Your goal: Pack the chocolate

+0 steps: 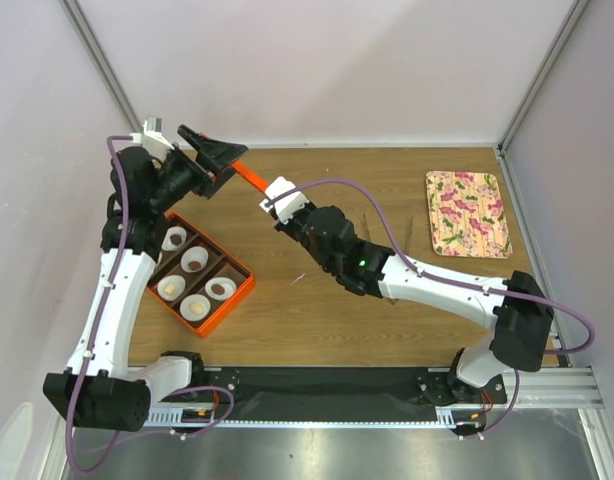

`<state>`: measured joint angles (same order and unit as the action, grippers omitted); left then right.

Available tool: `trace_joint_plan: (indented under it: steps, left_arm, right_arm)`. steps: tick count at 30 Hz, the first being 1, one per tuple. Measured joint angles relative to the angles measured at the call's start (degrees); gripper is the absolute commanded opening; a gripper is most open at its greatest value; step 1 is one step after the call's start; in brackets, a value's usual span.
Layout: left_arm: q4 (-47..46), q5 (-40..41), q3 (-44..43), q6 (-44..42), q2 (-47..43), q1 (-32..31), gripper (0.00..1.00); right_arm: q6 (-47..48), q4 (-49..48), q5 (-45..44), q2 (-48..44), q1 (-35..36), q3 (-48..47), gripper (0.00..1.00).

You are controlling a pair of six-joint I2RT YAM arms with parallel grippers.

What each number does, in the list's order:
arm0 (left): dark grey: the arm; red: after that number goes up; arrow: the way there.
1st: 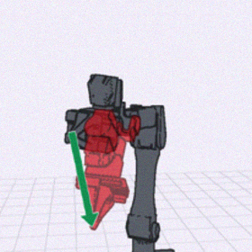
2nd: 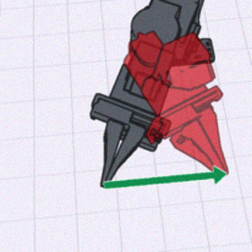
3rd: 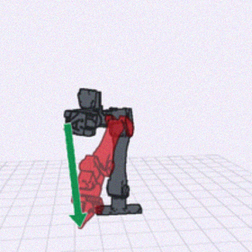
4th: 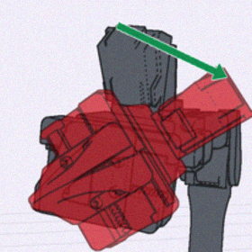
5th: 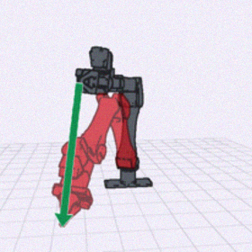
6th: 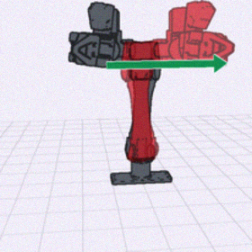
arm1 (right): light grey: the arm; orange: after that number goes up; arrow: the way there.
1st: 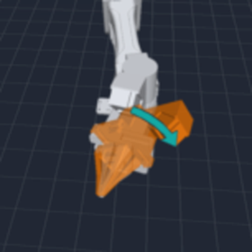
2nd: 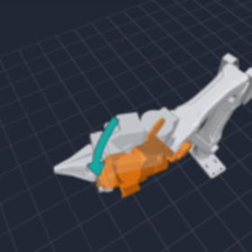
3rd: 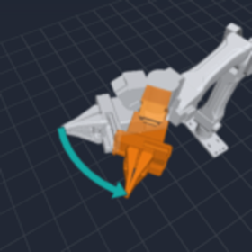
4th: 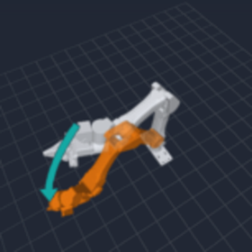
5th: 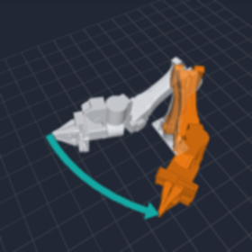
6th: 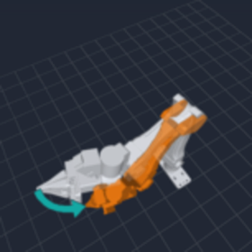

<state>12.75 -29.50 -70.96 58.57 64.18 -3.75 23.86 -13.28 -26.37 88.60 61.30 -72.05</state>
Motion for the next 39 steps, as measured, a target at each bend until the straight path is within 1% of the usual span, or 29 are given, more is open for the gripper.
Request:
trace_joint_plan:
  steps: [5,8,11,12,14,15,16,17,18,19,20,21,23,24,25,26,27,29,30,32,35,37,39]
  left_arm:
    - [3.4,0.4,3.2,0.3,1.0,-0.1,0.96]
    - [5.4,1.5,4.4,0.1,1.0,-0.1,0.93]
    - [5.6,2.1,5.2,0.0,1.0,-0.1,0.86]
    - [5.2,2.1,5.7,0.0,1.0,-0.1,0.81]
    - [4.1,2.1,7.1,0.0,1.0,-0.1,0.74]
    - [3.8,2.0,7.8,-0.1,1.0,-0.1,0.68]
    - [3.7,1.9,8.3,0.0,1.0,-0.1,0.63]
    - [3.8,1.8,8.6,-0.2,1.0,-0.1,0.63]
    - [3.9,1.8,8.9,-0.6,1.0,-0.1,0.55]
    - [3.9,1.7,9.2,-0.6,1.0,-0.1,0.51]
    - [4.0,1.7,9.5,-1.0,1.0,-0.1,0.45]
    - [4.0,1.7,10.0,-1.2,0.9,-0.1,0.37]
    - [3.8,1.6,10.8,-0.3,0.8,0.0,0.29]
    - [3.8,1.3,11.1,0.2,0.7,0.0,0.2]
    - [4.0,1.0,11.3,0.4,0.6,-0.1,0.16]
    - [4.6,0.2,11.3,0.5,0.5,-0.1,0.13]
    - [4.3,-0.8,11.5,-0.4,0.3,-0.2,0.08]
    - [4.3,-1.2,11.5,-2.2,-0.2,-0.2,0.05]
    - [4.5,-1.3,11.7,-3.1,-0.6,0.1,0.0]
    - [4.5,-1.3,11.8,-4.3,-1.3,0.5,0.0]
    - [3.7,-1.9,12.0,-4.5,-2.4,0.7,0.0]
    - [1.9,-2.5,12.0,-4.7,-3.0,0.7,0.0]
    - [0.2,-2.6,12.4,-5.3,-3.8,0.9,0.01]
  right_arm:
    - [5.3,-4.9,-5.2,1.5,2.4,-0.1,0.0]
    - [8.0,-7.0,-7.4,3.7,3.5,-0.2,0.0]
    - [10.1,-8.1,-8.4,5.5,4.7,-0.2,0.0]
    - [10.8,-8.4,-8.6,6.1,5.3,-0.2,0.0]
    - [11.9,-8.8,-8.8,6.8,6.5,-0.2,0.01]
    - [12.4,-9.0,-8.8,7.0,7.1,-0.2,0.04]
    - [13.0,-9.4,-8.8,7.2,7.6,0.1,0.05]
    - [13.2,-9.4,-9.1,7.3,8.0,0.1,0.06]
    - [13.9,-10.0,-9.3,7.3,8.4,0.5,0.08]
    - [14.4,-10.9,-9.4,7.3,8.7,1.0,0.09]
    - [14.6,-11.6,-9.8,7.4,8.8,1.2,0.12]
    - [15.0,-12.2,-9.9,7.4,8.9,1.6,0.19]
    - [15.6,-12.5,-10.1,7.5,9.1,2.4,0.3]
    - [15.7,-12.1,-9.7,7.6,9.4,3.0,0.47]
    - [15.0,-11.7,-9.4,7.8,9.7,3.4,0.58]
    - [14.2,-9.9,-8.1,7.9,9.9,3.5,0.68]
    - [13.0,-8.1,-7.0,8.0,10.2,3.6,0.82]
    - [9.7,-5.1,-4.3,7.4,10.2,3.6,0.89]
    - [7.4,-2.9,-2.2,6.5,9.9,3.6,0.92]
    - [2.0,1.8,4.3,4.0,8.1,3.6,0.92]
    - [-6.8,7.2,17.2,-0.5,2.8,3.7,0.91]
    - [-13.4,10.1,28.1,-2.8,-2.3,4.1,0.91]
    - [-20.4,11.1,38.9,-4.1,-8.7,4.8,0.88]
